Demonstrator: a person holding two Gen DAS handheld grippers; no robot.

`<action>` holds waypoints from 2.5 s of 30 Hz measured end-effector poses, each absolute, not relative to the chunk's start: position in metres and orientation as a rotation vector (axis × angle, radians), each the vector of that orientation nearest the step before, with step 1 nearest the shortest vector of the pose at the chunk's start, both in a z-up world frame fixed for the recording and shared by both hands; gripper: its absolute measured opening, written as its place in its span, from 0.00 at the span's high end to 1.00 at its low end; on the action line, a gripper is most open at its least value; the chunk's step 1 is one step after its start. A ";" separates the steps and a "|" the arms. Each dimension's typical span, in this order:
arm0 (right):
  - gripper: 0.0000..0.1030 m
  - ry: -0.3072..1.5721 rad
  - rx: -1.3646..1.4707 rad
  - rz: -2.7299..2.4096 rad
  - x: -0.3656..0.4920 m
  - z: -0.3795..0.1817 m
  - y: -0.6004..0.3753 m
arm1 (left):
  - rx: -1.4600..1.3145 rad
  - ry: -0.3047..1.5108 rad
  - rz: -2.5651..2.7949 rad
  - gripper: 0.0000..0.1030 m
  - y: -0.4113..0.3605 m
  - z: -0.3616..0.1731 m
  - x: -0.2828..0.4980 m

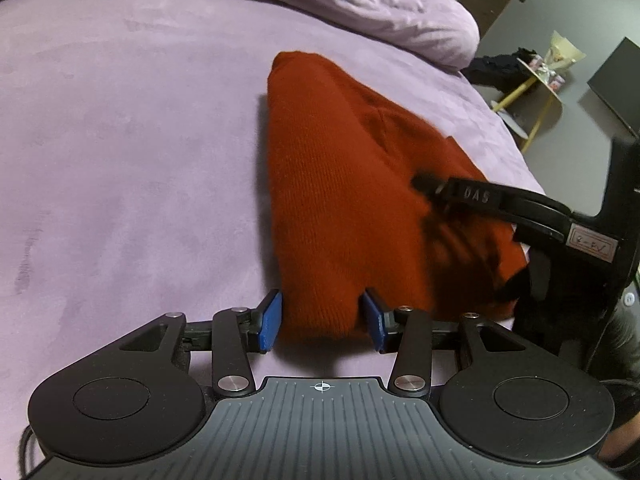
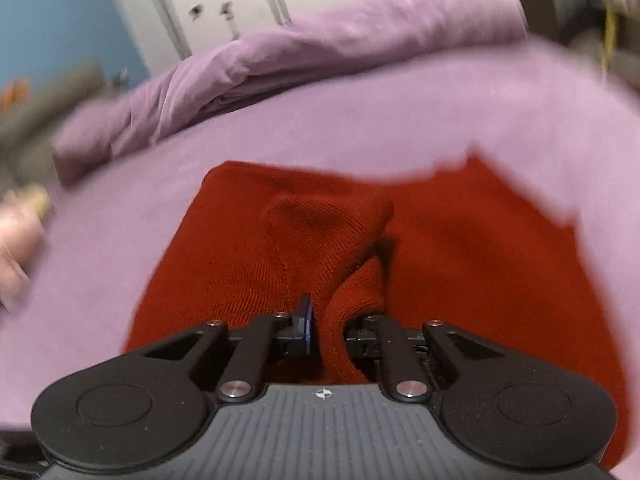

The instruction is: Fold small clothes

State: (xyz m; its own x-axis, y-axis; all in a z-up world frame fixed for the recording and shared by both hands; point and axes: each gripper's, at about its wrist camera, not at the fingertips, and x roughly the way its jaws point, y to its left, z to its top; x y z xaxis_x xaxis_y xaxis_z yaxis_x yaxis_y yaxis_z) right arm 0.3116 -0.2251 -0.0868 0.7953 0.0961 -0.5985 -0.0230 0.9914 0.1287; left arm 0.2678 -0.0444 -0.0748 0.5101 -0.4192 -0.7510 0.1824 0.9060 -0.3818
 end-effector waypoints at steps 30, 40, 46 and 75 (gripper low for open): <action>0.66 0.603 0.585 -0.154 0.183 -0.108 -0.360 | -0.211 1.033 -0.348 0.57 -0.093 -0.083 0.275; 0.64 0.575 0.822 0.001 0.192 -0.127 -0.360 | -0.197 1.037 -0.321 0.57 -0.101 -0.081 0.276; 0.82 0.613 0.786 -0.005 0.209 -0.124 -0.349 | -0.220 1.040 -0.302 0.57 -0.099 -0.079 0.277; 0.73 0.672 0.863 -0.037 0.189 -0.141 -0.378 | -0.175 1.078 -0.250 0.52 -0.087 -0.075 0.275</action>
